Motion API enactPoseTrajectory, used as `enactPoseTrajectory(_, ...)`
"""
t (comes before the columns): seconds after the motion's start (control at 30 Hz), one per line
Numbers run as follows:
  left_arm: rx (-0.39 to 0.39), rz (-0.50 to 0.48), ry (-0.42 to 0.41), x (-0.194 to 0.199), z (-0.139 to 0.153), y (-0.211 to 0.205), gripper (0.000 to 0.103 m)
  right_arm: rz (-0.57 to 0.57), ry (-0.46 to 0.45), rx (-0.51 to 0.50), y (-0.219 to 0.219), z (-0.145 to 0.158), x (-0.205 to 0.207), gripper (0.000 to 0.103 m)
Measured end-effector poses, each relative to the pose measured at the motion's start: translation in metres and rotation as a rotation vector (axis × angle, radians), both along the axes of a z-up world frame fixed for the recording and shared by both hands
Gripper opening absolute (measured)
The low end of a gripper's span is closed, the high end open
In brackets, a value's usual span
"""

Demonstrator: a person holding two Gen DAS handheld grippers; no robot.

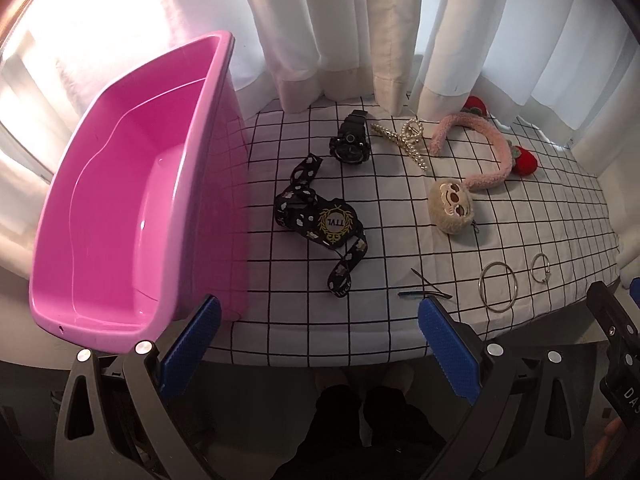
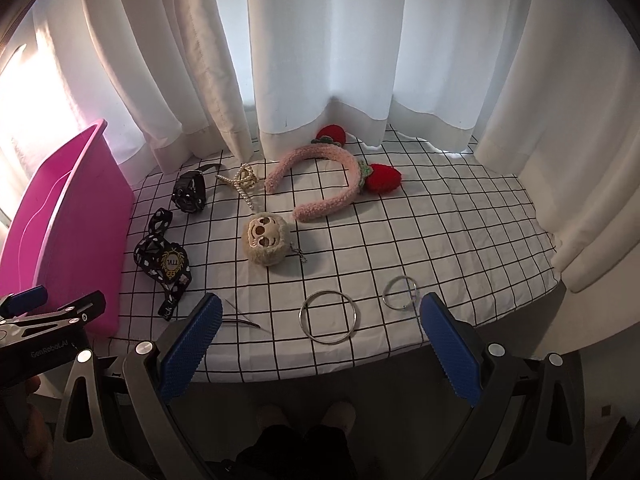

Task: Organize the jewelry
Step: 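Move the right tool toward the large silver bangle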

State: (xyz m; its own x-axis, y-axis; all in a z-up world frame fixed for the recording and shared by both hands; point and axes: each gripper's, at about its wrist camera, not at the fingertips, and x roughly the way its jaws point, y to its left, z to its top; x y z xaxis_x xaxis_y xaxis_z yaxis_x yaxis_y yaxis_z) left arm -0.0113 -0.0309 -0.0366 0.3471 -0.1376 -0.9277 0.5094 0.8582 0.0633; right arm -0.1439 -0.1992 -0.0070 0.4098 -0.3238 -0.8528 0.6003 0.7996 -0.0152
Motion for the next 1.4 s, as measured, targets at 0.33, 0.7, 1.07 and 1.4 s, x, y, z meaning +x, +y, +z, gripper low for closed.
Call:
enactPoseTrajectory(0.33, -0.042, -0.077, 0.072, -0.038, -0.042, -0.065, 0.097, 0.021, 0.067, 0.013, -0.071, -0.045, -0.034, 0.095)
enactPoseTrajectory(0.7, -0.038, 0.061, 0.064, -0.078, -0.1, -0.128, 0.097, 0.249, 0.168, 0.075, -0.144, -0.144, -0.017, 0.095)
enactPoseTrajectory(1.07, -0.052, 0.113, 0.028, -0.087, -0.124, -0.152, 0.097, 0.37, 0.165, 0.095, -0.159, -0.18, 0.01, 0.095)
enactPoseTrajectory(1.4, -0.047, 0.111, 0.03, -0.088, -0.138, -0.162, 0.097, 0.343, 0.16, 0.069, -0.172, -0.189, 0.001, 0.095)
